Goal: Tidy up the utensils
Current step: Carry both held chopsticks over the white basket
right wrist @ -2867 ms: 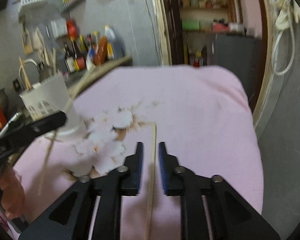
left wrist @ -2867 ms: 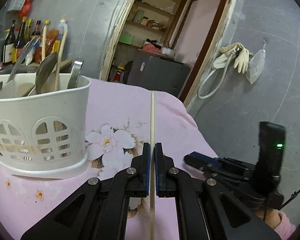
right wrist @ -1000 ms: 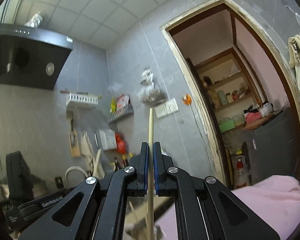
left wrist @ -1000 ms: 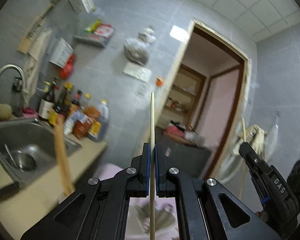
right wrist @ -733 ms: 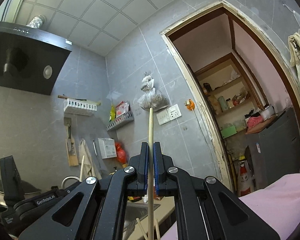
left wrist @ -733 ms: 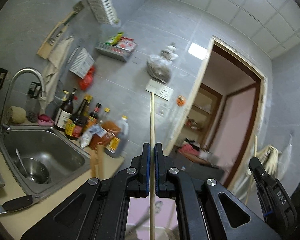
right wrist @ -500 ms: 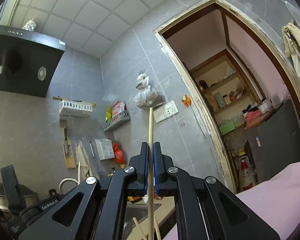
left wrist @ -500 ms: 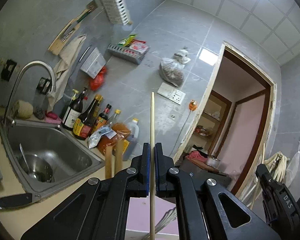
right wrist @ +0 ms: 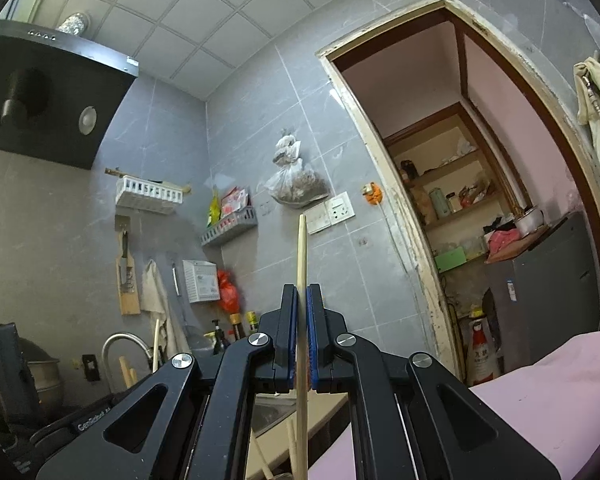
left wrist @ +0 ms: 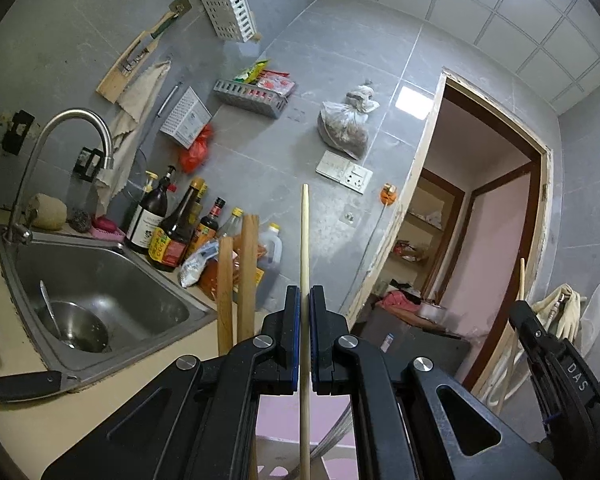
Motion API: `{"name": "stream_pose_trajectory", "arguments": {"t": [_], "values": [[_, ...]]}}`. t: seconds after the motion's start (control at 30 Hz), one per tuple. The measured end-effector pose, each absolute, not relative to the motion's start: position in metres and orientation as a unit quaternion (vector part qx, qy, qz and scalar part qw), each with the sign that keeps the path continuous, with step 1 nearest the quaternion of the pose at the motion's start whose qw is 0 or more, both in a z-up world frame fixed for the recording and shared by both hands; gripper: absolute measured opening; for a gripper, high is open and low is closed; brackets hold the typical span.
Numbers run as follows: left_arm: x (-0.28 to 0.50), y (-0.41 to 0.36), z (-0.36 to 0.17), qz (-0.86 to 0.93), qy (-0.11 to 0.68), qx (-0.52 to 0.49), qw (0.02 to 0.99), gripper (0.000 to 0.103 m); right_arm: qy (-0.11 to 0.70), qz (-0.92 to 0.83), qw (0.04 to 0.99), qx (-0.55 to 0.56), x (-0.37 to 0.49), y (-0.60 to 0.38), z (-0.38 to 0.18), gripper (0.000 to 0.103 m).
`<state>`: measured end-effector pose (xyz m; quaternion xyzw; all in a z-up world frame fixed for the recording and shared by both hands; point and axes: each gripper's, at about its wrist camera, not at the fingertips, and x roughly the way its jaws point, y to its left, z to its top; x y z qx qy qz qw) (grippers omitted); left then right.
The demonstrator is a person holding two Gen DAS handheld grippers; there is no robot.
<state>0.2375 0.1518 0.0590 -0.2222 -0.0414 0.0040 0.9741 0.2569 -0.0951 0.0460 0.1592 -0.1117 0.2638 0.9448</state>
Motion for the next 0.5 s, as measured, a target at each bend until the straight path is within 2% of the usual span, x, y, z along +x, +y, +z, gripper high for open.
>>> {"name": "stream_pose_trajectory", "arguments": {"t": [0.5], "values": [[0.241, 0.141, 0.049, 0.006, -0.032, -0.204, 0.979, 0.003, -0.095, 0.254, 0.952, 0.143, 0.262, -0.086, 0.034, 0.003]]}}
